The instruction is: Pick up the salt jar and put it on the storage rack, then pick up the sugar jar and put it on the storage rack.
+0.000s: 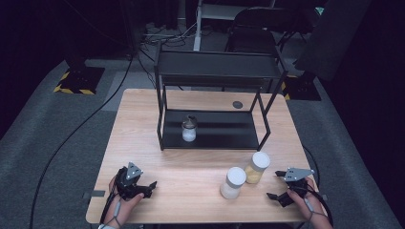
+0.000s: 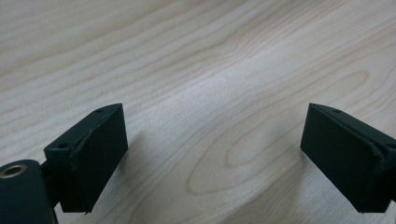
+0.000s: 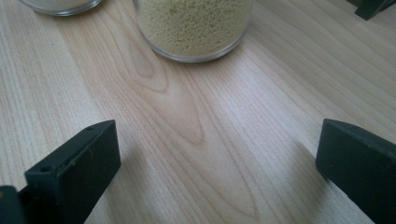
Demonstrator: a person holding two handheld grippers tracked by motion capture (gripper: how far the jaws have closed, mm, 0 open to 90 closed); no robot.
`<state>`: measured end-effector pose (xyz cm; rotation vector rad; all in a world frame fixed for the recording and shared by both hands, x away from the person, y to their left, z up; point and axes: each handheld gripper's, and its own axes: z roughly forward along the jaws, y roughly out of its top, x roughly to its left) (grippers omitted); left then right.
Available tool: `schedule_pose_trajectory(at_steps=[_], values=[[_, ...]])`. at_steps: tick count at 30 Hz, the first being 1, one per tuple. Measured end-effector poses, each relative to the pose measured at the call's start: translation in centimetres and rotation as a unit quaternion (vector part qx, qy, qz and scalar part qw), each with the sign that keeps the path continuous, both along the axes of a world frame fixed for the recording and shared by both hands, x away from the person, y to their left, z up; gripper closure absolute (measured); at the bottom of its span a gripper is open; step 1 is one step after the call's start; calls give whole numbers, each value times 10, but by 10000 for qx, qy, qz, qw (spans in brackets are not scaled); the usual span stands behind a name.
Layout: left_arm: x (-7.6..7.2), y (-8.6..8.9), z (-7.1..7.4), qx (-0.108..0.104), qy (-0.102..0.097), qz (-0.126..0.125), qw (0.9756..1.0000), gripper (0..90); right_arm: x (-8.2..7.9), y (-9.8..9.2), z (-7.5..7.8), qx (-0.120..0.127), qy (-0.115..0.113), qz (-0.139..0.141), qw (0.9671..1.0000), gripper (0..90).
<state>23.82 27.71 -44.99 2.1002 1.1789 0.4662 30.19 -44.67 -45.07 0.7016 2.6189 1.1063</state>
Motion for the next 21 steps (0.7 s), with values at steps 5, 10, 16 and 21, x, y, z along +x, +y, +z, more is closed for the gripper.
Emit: schedule_pose_trajectory(at_steps=[5, 10, 16, 21], values=[[1, -2, 1, 42, 55, 73, 9999, 39, 0, 0, 0, -1, -1, 0, 10000, 0], [1, -3, 1, 61, 54, 86, 9999, 28, 0, 0, 0, -2, -2, 0, 10000, 0], [2, -3, 1, 59, 58, 111, 9999, 17, 0, 0, 0, -3, -1, 1, 10000, 0], [2, -3, 1, 57, 59, 111, 9999, 17, 0, 0, 0, -8, 2, 5, 10000, 0]])
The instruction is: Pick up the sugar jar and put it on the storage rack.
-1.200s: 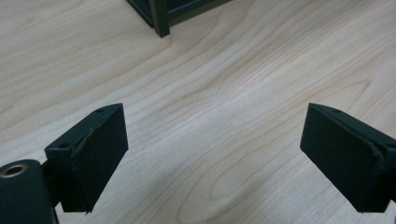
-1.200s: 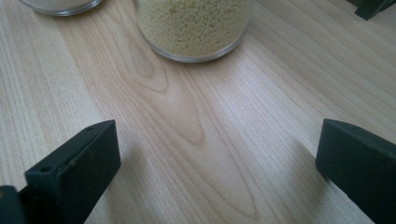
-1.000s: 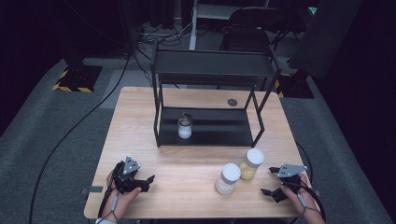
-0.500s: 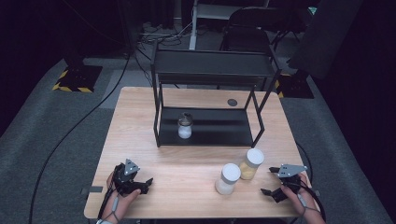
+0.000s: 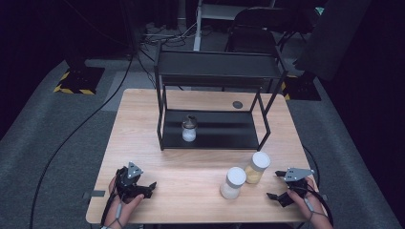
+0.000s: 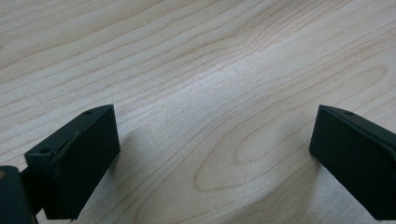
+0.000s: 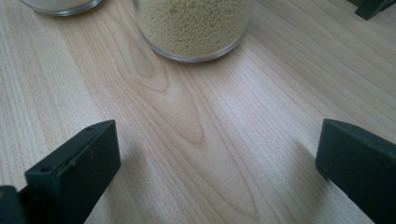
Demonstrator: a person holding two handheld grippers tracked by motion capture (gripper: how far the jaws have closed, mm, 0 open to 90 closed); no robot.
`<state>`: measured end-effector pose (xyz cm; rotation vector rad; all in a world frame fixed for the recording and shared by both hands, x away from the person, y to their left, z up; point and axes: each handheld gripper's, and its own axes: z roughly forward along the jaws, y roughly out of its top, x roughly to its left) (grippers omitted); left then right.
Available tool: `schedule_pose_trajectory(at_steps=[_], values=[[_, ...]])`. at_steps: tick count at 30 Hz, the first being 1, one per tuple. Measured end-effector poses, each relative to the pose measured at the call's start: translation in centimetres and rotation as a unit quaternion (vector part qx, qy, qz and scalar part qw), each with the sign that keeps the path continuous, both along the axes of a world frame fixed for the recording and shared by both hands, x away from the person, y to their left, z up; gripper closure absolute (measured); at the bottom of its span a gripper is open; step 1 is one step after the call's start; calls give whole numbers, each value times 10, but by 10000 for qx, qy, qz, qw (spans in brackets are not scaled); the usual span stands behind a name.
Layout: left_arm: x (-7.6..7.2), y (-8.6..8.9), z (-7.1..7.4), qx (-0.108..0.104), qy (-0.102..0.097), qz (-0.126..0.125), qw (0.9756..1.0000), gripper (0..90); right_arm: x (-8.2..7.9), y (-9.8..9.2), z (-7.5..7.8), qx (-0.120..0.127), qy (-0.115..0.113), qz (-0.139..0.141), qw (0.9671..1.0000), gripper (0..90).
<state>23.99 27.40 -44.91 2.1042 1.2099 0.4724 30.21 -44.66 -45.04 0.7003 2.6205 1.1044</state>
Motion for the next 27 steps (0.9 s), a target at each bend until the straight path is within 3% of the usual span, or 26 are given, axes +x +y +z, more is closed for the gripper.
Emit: schedule_pose_trajectory(at_steps=[17, 23, 27], values=[[0, 0, 0, -3, 0, 0, 10000, 17, 0, 0, 0, 3, 11, -4, 10000, 0], [0, 0, 0, -4, -2, -2, 10000, 17, 2, -3, 1, 129, 122, 3, 9998, 29], [0, 0, 0, -4, -2, -1, 10000, 17, -1, -5, 7, 173, 42, -4, 9998, 29]])
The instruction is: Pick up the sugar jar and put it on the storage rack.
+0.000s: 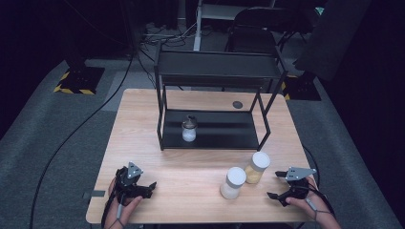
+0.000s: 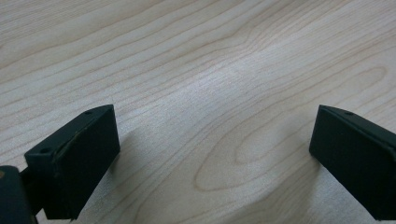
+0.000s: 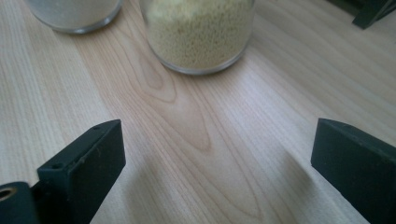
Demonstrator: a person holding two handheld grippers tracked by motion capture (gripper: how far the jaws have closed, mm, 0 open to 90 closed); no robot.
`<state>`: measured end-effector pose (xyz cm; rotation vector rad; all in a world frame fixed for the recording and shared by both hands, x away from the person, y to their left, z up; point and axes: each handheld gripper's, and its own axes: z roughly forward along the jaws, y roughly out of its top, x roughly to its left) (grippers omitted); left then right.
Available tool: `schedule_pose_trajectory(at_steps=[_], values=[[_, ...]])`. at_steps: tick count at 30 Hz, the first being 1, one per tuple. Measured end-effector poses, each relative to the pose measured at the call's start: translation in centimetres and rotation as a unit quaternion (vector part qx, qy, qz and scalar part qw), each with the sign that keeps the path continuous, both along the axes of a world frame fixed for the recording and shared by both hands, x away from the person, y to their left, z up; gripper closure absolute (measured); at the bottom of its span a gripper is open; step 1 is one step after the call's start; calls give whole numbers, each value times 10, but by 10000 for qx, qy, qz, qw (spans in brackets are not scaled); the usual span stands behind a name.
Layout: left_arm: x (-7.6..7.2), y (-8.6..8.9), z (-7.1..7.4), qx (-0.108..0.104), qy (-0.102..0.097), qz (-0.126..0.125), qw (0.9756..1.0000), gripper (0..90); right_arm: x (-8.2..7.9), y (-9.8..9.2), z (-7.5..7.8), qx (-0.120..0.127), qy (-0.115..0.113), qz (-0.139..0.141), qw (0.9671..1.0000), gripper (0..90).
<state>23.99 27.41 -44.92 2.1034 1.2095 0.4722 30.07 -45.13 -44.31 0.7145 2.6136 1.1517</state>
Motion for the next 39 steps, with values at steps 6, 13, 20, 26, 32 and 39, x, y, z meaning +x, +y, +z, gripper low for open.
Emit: schedule_pose_trajectory(at_steps=[6, 13, 20, 26, 32, 39], values=[[0, 0, 0, -2, 1, 9, 10000, 16, -4, -2, 16, -19, -115, 57, 9999, 30], [0, 0, 0, -1, 0, 10, 10000, 16, -12, -2, 37, 71, -236, 94, 9997, 31], [0, 0, 0, 1, 4, 16, 10000, 16, -17, 0, 57, 147, -322, 213, 9991, 33], [0, 0, 0, 0, 0, 16, 10000, 16, -21, 4, 76, 197, -438, 359, 9982, 35], [0, 0, 0, 0, 1, 16, 10000, 16, -23, 7, 91, 289, -525, 461, 9971, 38], [0, 0, 0, 1, 1, 16, 10000, 16, -23, 13, 103, 418, -625, 566, 9956, 41]])
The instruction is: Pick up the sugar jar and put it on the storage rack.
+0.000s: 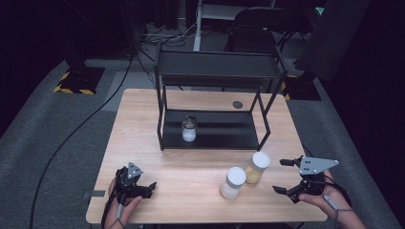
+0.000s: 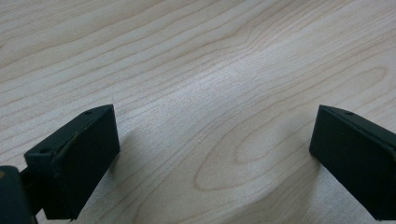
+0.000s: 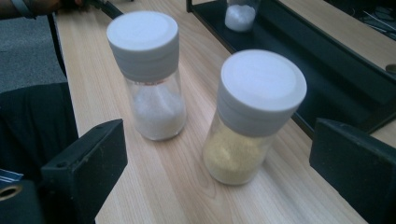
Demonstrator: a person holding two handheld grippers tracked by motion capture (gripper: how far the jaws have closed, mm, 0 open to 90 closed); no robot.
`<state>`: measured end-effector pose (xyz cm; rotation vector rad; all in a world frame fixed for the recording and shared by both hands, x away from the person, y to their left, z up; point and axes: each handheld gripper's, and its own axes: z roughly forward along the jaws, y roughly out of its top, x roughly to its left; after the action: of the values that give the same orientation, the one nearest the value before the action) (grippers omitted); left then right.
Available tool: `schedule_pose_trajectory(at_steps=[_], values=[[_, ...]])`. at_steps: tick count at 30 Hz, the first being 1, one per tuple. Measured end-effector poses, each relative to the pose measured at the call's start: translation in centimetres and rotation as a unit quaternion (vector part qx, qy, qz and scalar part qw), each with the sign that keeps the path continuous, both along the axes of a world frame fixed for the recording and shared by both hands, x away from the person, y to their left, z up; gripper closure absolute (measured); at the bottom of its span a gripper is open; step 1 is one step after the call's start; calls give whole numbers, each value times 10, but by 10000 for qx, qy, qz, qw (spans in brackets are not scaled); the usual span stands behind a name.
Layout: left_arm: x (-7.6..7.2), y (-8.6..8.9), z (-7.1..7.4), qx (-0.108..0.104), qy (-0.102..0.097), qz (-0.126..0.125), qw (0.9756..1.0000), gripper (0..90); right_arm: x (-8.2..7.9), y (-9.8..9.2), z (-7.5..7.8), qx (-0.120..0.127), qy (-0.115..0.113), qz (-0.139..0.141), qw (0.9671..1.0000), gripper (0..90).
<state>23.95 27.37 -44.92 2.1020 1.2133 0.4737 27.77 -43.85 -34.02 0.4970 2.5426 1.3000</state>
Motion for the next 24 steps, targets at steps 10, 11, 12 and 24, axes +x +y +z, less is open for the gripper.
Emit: schedule_pose_trajectory(at_steps=[10, 11, 12, 24], values=[[0, 0, 0, 0, -1, -1, 10000, 16, 7, 19, 13, -15, -79, 228, 9997, 41], [0, 0, 0, -1, -1, -1, 10000, 16, 8, 21, 14, -6, -77, 254, 9996, 41], [0, 0, 0, -1, 1, 1, 10000, 16, 9, 23, 14, 1, -77, 276, 9996, 41], [0, 0, 0, -1, 0, -1, 10000, 16, 16, 50, 21, 21, -108, 513, 9986, 41]])
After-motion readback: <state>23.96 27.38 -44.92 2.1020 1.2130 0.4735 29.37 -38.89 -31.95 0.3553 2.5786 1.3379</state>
